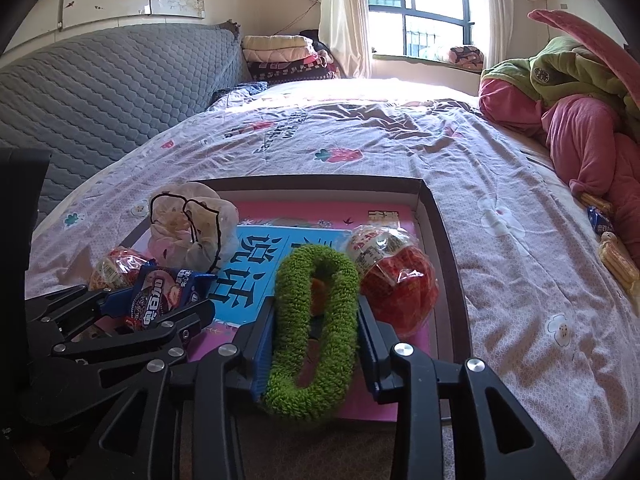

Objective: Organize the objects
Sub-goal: 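Lower the blue cookie packet with left tool while right tool lowers the green ring into the tray, then open right tool to release the green ring while left tool releases the cookie packet, then withdraw both open tools from the tray back toward the walnut and orange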

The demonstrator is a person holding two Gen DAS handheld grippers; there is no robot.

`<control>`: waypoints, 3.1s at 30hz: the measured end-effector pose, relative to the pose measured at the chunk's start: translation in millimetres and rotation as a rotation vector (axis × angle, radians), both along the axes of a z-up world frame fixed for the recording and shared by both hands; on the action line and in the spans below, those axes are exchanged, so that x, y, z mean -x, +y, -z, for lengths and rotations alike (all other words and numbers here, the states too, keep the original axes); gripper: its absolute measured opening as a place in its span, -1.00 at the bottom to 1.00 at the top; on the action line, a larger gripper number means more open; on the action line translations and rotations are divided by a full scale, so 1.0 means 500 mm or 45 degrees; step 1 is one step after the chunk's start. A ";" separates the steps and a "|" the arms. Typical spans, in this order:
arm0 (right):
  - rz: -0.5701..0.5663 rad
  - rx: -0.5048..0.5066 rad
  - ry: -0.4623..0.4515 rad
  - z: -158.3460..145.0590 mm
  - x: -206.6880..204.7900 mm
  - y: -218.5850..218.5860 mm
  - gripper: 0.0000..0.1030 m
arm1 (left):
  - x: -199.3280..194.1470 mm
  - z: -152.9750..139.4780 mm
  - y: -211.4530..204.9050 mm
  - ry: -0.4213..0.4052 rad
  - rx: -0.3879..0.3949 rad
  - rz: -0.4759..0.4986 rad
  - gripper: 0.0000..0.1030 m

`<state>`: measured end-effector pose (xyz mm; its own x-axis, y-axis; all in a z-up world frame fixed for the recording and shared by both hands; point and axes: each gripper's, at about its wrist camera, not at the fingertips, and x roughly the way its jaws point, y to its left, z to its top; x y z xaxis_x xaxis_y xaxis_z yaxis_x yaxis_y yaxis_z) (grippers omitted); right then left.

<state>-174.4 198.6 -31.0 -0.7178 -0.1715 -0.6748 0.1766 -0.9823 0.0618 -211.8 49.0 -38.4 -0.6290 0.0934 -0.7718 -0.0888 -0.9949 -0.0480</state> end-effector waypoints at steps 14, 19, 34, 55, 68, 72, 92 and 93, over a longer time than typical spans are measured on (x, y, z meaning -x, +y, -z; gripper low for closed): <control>0.009 -0.019 0.017 -0.011 -0.009 0.014 0.07 | -0.001 0.000 0.004 0.003 0.001 0.005 0.03; 0.021 -0.025 0.032 -0.015 -0.008 0.018 0.10 | -0.003 0.000 0.007 0.006 0.001 0.006 0.03; 0.055 -0.003 0.067 -0.022 0.012 0.027 0.18 | -0.003 -0.002 0.007 0.007 -0.006 0.011 0.03; 0.080 0.054 0.109 -0.053 -0.010 0.061 0.22 | -0.012 -0.014 0.022 0.045 0.005 0.035 0.10; 0.080 0.087 0.108 -0.058 -0.017 0.070 0.25 | -0.023 -0.030 0.020 0.082 -0.005 0.044 0.18; 0.071 0.085 0.112 -0.059 -0.021 0.067 0.29 | -0.031 -0.041 0.021 0.100 -0.022 0.054 0.26; 0.030 0.120 0.178 -0.096 -0.063 0.067 0.43 | -0.120 -0.101 0.011 0.263 -0.079 0.102 0.49; 0.027 0.123 0.178 -0.097 -0.065 0.067 0.44 | -0.126 -0.105 0.010 0.275 -0.074 0.105 0.49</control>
